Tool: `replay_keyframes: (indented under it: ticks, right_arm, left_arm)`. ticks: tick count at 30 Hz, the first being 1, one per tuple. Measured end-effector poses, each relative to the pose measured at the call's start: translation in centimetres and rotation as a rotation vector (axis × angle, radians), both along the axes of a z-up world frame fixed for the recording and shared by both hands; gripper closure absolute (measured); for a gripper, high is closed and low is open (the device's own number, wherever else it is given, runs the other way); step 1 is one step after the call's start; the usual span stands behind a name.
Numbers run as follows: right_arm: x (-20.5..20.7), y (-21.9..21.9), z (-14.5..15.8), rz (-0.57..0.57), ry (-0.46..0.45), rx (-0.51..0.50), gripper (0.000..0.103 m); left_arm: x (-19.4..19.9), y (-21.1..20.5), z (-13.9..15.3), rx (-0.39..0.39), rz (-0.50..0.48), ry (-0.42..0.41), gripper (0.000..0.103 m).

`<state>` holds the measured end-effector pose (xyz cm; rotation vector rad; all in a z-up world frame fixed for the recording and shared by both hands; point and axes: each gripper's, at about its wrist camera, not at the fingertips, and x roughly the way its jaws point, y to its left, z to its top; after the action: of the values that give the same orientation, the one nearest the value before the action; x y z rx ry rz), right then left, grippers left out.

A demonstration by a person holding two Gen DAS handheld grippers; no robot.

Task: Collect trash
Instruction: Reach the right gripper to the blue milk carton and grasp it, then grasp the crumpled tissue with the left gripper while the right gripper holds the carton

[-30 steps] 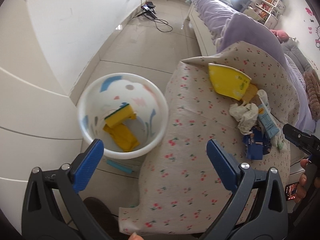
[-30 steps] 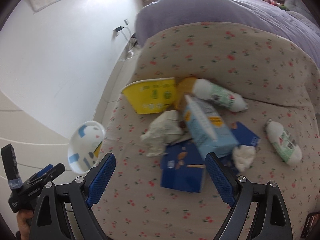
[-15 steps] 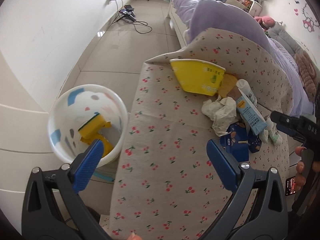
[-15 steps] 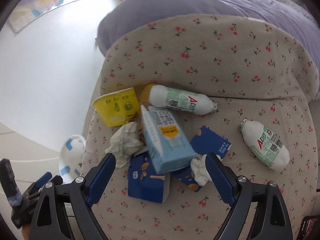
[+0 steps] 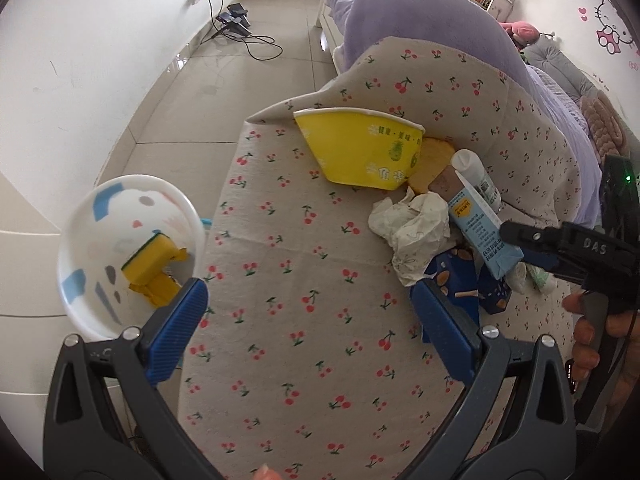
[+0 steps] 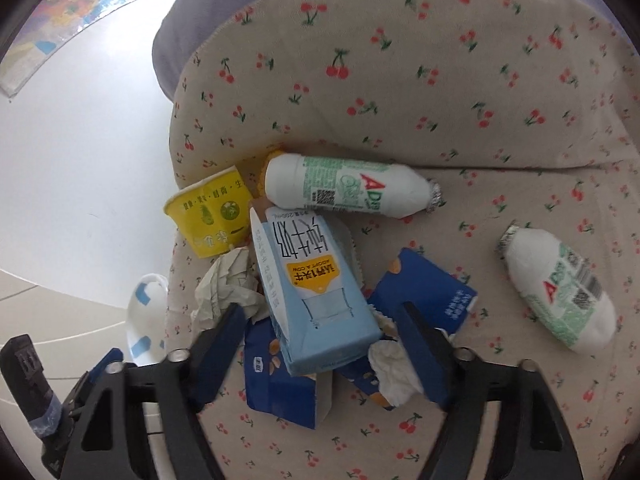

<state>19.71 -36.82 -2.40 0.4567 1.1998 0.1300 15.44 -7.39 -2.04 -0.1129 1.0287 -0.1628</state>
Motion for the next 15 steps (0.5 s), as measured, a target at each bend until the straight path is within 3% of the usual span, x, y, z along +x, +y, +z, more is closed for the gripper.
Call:
replay_keyframes:
  ticks: [2,4,6,15]
  right_arm:
    - [0.2,0.4,-0.7,0.011,0.014,0.014,0.032]
    - [0.3,0.8,-1.2,0.023,0.030,0.020,0.042]
    - [0.3,1.0,-1.7,0.029,0.035,0.025,0.044]
    - [-3.0,0.5,2.6,0.010,-0.099,0.032,0.050]
  left_arm:
    - [0.2,-0.4,-0.2,0.001,-0.003,0.000,0.001]
    - [0.3,-1.0,-0.5,0.009,-0.014,0.002,0.001]
    - [0.4,-1.7,-0.8,0.021,-0.024,-0.001,0.001]
    - [0.9,-4.7,-1.4,0.003,-0.100,-0.030,0.003]
